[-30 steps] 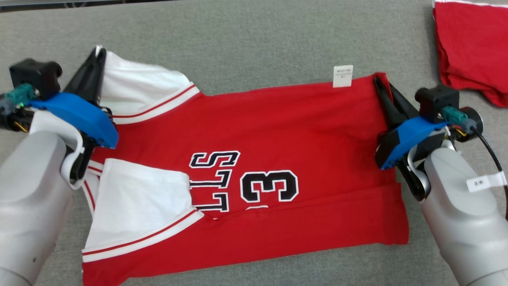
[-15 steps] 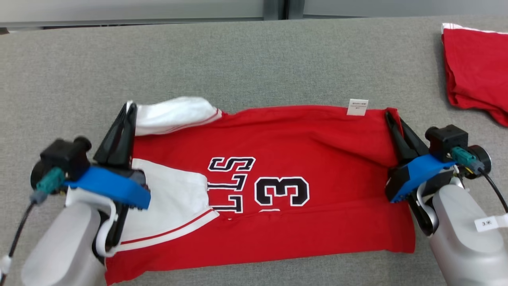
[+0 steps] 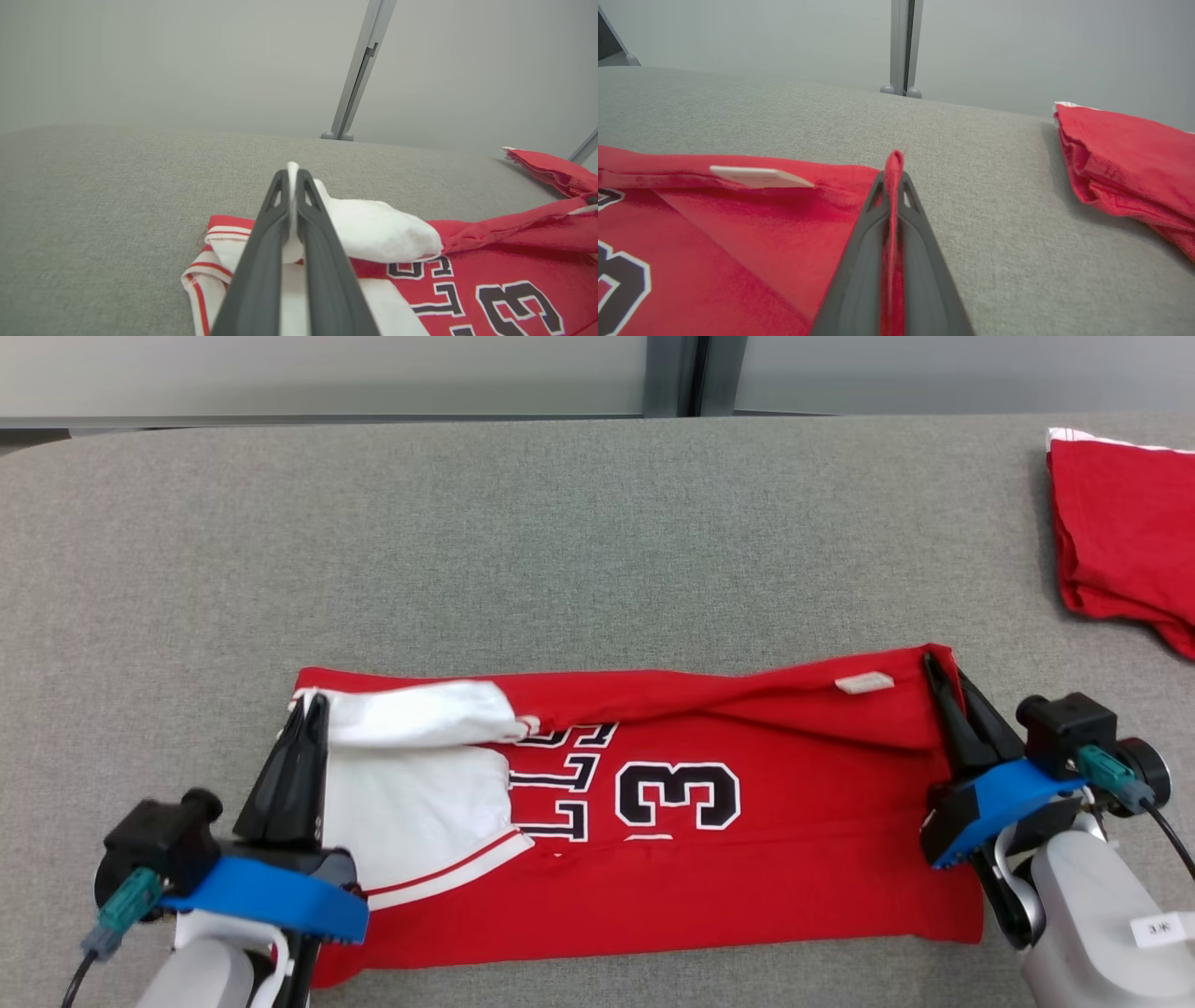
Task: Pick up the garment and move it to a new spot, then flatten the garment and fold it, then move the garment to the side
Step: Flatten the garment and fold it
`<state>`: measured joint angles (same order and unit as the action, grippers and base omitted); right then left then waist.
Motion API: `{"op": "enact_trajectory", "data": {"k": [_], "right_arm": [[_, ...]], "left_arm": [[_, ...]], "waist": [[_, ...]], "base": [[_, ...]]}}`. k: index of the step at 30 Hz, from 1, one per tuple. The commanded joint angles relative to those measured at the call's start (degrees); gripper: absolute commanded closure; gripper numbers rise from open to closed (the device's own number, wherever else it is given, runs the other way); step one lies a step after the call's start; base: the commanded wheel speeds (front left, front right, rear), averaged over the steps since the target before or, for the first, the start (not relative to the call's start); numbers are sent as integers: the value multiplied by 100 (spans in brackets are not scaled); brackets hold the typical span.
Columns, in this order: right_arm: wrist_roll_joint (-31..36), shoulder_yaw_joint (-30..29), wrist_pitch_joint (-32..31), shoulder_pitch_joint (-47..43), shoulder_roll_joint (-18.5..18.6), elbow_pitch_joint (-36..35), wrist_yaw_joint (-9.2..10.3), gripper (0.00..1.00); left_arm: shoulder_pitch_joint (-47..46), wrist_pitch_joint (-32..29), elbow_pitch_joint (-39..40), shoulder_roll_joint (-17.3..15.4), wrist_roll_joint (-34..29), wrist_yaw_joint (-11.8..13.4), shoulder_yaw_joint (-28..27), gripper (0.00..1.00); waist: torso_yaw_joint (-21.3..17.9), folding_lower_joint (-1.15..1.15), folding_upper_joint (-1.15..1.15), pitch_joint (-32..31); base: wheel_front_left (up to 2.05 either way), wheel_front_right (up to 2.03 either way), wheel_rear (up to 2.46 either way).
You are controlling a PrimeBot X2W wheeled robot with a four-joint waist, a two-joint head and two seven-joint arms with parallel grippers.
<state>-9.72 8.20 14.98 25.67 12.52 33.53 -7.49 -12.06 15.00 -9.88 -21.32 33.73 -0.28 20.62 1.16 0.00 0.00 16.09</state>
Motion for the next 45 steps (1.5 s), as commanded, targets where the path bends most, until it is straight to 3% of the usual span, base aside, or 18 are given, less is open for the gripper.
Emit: {"op": "enact_trajectory", "data": {"k": [1, 10, 11, 12, 13, 18, 24, 32, 45], "right_arm": [[-23, -47, 27, -163, 12, -80, -1, 100], [-140, -353, 27, -897, -111, -619, -1, 97], [-169, -391, 27, -978, -124, -665, 0, 70], [-170, -409, 27, -1054, -136, -721, -1, 52], [-188, -447, 27, -1133, -171, -780, -1, 0], [-240, -533, 27, -1383, -207, -1150, -1, 0], [-235, -624, 24, -1486, -205, -1404, -1, 0], [-133, -656, 21, -1174, -282, -423, -1, 0], [-358, -482, -20, -889, -581, 968, -2, 0]], "left_arm": [[152, 24, 33, 16, -53, 34, -90, 100], [794, 24, -14, 329, -104, -70, -404, 100], [837, 24, -46, 358, -131, -61, -446, 95], [851, 24, -67, 378, -204, -43, -485, 18], [855, 24, -70, 423, -255, -37, -529, 0], [929, 25, -47, 649, -598, -128, -901, 0], [1044, 24, 256, 1128, -1173, -285, -1787, 0], [1129, 24, 400, 1617, -2147, -522, -2617, 0], [1187, 24, 32, 1835, -2783, -618, -3052, 0]], "waist": [[3, 0, 0, -15], [50, 0, 0, -160], [51, 0, 0, -172], [52, 0, 0, -188], [52, 0, 0, -200], [18, 0, 0, -257], [-29, 0, 0, -336], [64, 0, 0, -364], [136, 0, 0, -341]], "base": [[0, 0, 0], [0, 0, 0], [0, 0, 0], [0, 0, 0], [0, 0, 0], [0, 0, 0], [0, 0, 0], [0, 0, 0], [0, 0, 0]]}}
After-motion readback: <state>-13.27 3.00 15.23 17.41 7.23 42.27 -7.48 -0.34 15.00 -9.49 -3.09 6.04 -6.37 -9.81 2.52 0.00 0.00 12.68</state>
